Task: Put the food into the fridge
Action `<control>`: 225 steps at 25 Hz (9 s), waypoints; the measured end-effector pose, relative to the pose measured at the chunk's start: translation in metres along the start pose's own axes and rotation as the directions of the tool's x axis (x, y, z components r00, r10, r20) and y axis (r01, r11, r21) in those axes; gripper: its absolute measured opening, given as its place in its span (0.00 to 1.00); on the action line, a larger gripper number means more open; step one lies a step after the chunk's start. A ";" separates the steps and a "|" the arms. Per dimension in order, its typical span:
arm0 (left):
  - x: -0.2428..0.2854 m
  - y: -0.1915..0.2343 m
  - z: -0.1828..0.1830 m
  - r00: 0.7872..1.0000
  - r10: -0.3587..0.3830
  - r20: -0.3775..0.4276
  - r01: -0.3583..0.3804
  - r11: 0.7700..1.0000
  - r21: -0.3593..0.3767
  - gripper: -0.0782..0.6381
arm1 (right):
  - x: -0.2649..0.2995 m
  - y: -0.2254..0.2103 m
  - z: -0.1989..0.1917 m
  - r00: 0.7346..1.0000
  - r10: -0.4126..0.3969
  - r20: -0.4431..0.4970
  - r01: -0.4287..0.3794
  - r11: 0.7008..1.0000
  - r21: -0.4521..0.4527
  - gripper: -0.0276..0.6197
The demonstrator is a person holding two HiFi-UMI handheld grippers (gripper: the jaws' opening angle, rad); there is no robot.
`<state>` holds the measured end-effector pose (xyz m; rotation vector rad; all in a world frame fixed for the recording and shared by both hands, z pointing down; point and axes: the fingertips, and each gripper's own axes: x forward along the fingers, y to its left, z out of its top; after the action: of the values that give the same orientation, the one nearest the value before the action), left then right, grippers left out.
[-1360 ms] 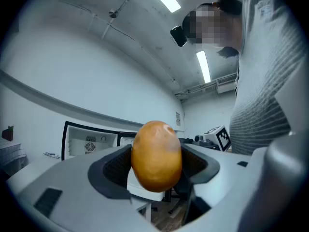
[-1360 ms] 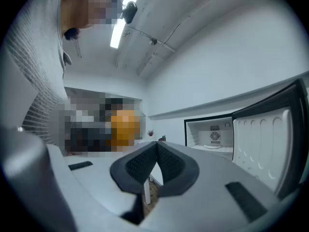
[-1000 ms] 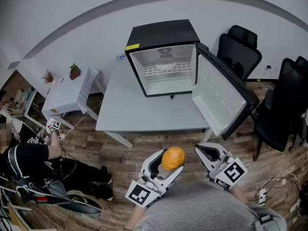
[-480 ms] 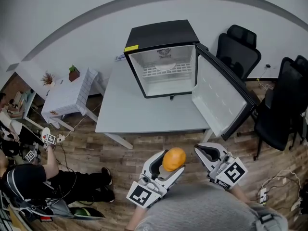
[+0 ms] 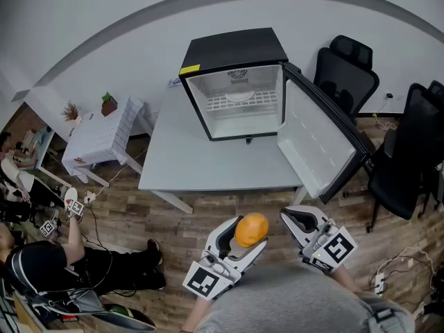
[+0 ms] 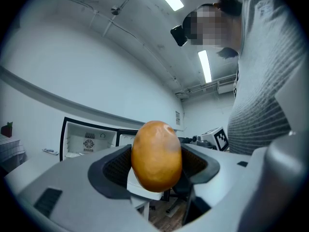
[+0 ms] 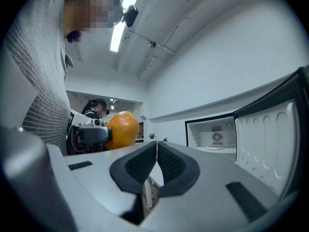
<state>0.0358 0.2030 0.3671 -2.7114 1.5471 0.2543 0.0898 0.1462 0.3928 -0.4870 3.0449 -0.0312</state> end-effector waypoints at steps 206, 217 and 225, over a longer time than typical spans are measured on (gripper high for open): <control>0.368 0.540 -0.196 0.783 0.267 -0.562 -0.102 0.946 0.308 0.56 | 0.271 -0.272 -0.088 0.973 -0.192 -0.130 0.189 0.981 -0.037 0.06; 0.338 0.531 -0.189 0.800 0.290 -0.525 -0.151 0.944 0.292 0.56 | 0.277 -0.261 -0.085 0.974 -0.164 -0.154 0.160 0.986 -0.037 0.06; 0.305 0.492 -0.171 0.866 0.247 -0.435 -0.151 0.958 0.244 0.56 | 0.279 -0.258 -0.083 0.978 -0.156 -0.140 0.151 0.987 -0.046 0.06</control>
<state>-0.2097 -0.3247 0.5268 -2.5653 1.8409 -0.5683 -0.0995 -0.1846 0.4684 -0.7544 3.1431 -0.0203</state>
